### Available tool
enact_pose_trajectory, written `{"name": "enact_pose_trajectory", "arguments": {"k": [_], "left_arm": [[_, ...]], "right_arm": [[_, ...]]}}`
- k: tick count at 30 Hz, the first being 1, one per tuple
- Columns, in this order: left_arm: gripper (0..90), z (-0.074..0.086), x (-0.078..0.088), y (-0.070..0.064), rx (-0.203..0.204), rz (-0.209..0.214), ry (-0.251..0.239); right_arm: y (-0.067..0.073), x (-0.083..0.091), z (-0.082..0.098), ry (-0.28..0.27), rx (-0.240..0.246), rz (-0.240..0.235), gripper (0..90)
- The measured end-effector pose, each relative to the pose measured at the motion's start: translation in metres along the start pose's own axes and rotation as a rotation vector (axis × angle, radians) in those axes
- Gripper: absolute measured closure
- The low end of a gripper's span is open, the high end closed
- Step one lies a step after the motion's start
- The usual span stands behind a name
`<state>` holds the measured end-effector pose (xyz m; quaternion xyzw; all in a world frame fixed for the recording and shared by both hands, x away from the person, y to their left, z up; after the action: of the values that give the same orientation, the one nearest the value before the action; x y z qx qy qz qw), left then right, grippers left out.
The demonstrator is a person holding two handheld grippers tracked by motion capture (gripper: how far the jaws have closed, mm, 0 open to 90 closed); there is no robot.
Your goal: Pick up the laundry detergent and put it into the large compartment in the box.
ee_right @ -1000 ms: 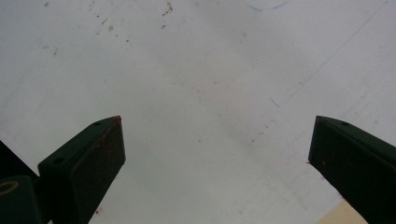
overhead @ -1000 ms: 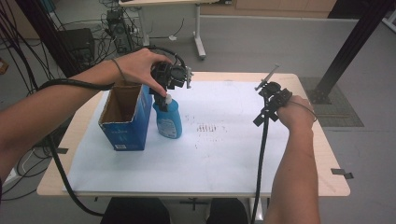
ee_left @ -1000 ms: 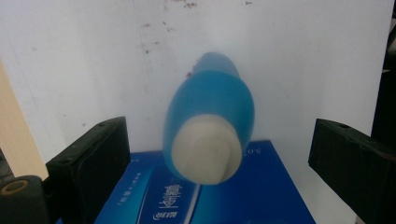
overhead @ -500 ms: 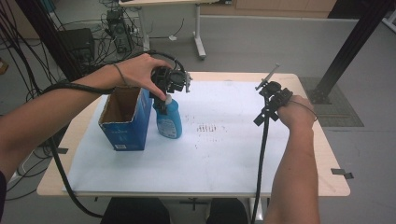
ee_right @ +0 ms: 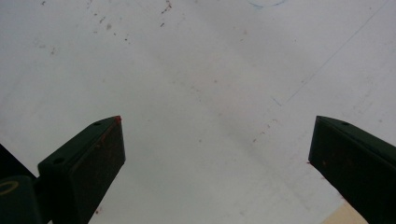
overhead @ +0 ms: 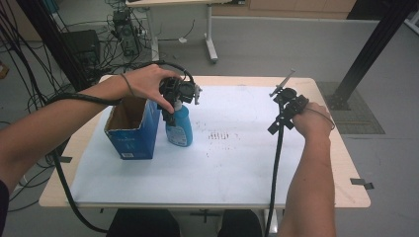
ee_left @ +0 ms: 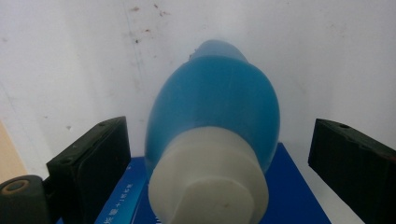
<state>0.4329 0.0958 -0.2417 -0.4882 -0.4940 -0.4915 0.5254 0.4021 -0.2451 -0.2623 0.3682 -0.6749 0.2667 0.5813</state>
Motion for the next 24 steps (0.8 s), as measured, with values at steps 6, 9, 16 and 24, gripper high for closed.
{"name": "enact_pose_trajectory", "arguments": {"k": [6, 9, 16, 24], "left_arm": [[6.2, -0.001, -0.006, 0.001, 0.000, 0.003, 0.005], [6.3, -0.002, -0.008, 0.002, -0.002, 0.009, 0.006], [6.3, -0.004, -0.011, 0.001, 0.000, 0.009, 0.004], [6.2, -0.006, -0.012, 0.002, 0.003, 0.014, 0.005]], "right_arm": [[0.001, -0.001, 0.001, 0.001, 0.000, 0.004, 3.7], [-0.001, -0.002, 0.002, 0.000, 0.000, 0.000, 3.7], [-0.001, -0.003, 0.001, 0.003, 0.001, -0.001, 3.8], [-0.002, -0.004, 0.000, 0.005, 0.002, -0.003, 3.7]]}}
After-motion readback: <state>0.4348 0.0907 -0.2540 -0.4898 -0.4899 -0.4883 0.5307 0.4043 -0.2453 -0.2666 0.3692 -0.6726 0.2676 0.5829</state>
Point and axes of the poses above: each handheld gripper's, and its own axes: x roughly backward along the jaws, z roughly out of its underside, y roughly to its left, the point moved 7 cm from there along -x, roughly forward along the jaws, and after that the axes turned 10 degrees about x, right-handed, at the moved point
